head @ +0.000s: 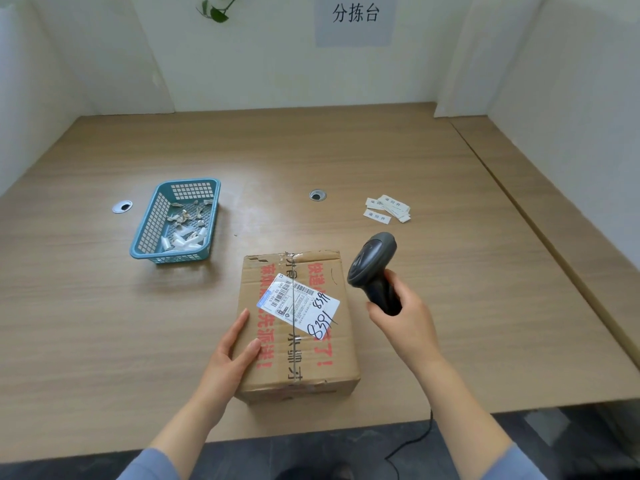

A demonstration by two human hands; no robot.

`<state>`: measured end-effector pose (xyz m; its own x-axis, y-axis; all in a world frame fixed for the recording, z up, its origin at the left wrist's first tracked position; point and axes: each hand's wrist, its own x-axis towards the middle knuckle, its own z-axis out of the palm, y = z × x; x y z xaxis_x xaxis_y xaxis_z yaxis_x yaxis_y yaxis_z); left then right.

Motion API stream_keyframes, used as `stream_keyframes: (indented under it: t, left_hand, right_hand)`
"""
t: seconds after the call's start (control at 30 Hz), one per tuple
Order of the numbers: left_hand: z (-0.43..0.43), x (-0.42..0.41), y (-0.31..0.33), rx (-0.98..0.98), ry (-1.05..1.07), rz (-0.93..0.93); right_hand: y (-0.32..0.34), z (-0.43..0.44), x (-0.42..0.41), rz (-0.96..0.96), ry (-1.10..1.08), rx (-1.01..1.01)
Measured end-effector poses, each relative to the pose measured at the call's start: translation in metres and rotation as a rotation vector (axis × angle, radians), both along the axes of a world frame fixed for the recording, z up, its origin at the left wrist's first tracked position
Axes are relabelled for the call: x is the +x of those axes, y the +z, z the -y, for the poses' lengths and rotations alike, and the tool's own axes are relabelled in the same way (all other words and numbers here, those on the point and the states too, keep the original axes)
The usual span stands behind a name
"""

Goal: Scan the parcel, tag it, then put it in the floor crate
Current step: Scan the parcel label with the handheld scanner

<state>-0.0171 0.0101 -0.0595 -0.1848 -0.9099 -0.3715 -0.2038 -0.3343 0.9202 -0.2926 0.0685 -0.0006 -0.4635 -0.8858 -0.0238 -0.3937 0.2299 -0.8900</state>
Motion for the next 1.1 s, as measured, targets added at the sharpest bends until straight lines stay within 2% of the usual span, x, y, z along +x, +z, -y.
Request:
stream_keyframes:
  t: [0.33,0.63,1.1]
  left_hand:
    - [0.0,-0.004,0.001,-0.012,0.004,0.018]
    - [0.0,-0.004,0.003,-0.005,0.011,0.067]
    - [0.0,-0.005,0.002,0.014,0.03,0.043]
  right_hand:
    - [-0.038,-0.005,-0.035,0.017,-0.131,0.069]
    - [-0.084,-0.004,-0.081,0.024,-0.261,0.257]
    - [-0.112,0.008,-0.109,-0.084,-0.227,0.415]
